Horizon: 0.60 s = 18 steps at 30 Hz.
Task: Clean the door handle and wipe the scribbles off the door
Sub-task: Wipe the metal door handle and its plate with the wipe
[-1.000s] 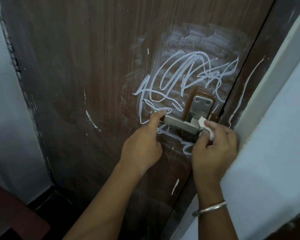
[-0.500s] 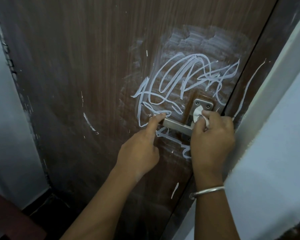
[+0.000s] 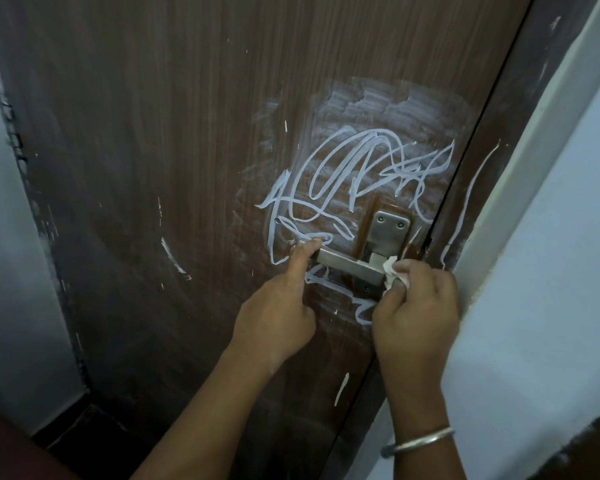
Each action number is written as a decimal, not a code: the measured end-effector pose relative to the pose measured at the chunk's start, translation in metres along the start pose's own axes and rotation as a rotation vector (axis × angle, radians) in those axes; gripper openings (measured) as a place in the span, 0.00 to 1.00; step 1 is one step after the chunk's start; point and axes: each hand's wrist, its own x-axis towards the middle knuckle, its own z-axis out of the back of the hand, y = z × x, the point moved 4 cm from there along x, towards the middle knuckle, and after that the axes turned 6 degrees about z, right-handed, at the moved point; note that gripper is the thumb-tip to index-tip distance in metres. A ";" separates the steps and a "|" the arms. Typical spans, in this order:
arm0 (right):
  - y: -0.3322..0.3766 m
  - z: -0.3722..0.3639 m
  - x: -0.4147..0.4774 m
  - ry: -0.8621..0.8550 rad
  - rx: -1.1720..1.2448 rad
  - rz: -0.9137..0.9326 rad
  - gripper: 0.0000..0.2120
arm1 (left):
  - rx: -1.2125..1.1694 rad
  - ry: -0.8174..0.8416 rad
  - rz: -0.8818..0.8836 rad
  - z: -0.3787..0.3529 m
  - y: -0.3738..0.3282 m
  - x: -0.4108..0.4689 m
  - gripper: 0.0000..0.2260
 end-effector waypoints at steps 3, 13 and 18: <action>0.006 0.006 -0.004 -0.040 0.076 0.057 0.12 | 0.005 -0.013 0.021 0.002 -0.003 0.000 0.41; 0.011 0.011 -0.013 0.006 0.281 0.061 0.15 | -0.258 0.022 0.009 0.001 -0.011 -0.007 0.33; 0.017 0.009 -0.016 0.028 0.572 -0.003 0.12 | -0.697 -0.006 -0.110 -0.002 -0.047 -0.019 0.14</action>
